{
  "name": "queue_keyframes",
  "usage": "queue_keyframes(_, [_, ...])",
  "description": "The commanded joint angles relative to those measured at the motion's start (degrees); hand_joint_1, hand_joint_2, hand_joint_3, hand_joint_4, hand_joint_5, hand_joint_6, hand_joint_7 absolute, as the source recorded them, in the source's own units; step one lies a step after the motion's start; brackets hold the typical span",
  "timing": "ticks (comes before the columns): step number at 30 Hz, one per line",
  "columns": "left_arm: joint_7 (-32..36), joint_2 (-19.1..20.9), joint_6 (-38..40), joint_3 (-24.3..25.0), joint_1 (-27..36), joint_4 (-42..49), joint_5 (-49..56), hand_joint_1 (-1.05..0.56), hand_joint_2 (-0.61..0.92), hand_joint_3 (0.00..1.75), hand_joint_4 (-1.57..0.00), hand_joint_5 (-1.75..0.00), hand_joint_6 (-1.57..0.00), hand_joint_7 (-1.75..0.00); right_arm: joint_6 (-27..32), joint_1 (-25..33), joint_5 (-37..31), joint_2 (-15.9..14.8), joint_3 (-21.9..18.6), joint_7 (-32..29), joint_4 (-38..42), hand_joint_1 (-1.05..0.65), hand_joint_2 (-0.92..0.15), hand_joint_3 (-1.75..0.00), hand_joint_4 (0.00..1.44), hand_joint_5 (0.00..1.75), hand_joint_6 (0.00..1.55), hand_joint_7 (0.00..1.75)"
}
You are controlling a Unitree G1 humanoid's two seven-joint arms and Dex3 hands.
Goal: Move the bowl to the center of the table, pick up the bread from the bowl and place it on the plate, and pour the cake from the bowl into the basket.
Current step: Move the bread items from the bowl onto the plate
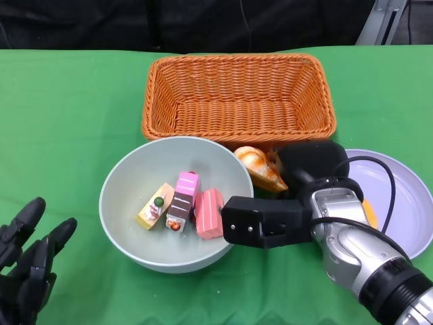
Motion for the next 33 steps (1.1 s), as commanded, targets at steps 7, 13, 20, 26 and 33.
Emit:
queue_keyframes(7, [-0.6,1.0,-1.4,0.5,-0.2,0.3,-0.3,-0.5,0.92,0.25,-1.02,-0.01,-0.89,-0.01,0.5,-2.4,0.0,1.0,1.3,-2.3,4.7,-0.93,-0.92,-0.19,0.54,0.35,0.57,0.02])
queue_keyframes(13, [-0.6,1.1,-1.2,0.5,-0.3,0.2,-0.5,-0.5,0.92,0.23,-1.02,0.0,-0.9,-0.01,-1.5,-3.8,-0.1,1.0,2.6,-10.0,9.1,-0.68,-0.92,-0.09,0.67,0.87,0.8,0.04])
queue_keyframes(20, [-0.6,1.2,-1.3,0.7,-0.4,0.6,-0.4,-0.51,0.92,0.21,-1.01,0.0,-0.89,0.0,-6.8,-3.8,3.5,1.3,0.7,-14.9,10.7,-0.37,-0.92,-0.02,0.82,1.5,0.93,0.02])
queue_keyframes(26, [-0.4,1.0,-1.4,0.8,-0.7,0.8,-0.3,-0.51,0.92,0.21,-1.01,0.0,-0.89,0.0,-10.5,-3.2,5.5,0.8,-0.1,-18.0,10.1,-0.33,-0.91,-0.01,0.83,1.57,0.95,0.02])
queue_keyframes(33, [-0.4,1.3,-1.6,0.8,-0.8,1.4,0.0,-0.52,0.92,0.21,-1.01,0.0,-0.88,0.0,-13.3,-2.5,6.8,0.4,-1.0,-19.7,9.3,-0.3,-0.92,-0.03,0.82,1.56,1.0,0.03])
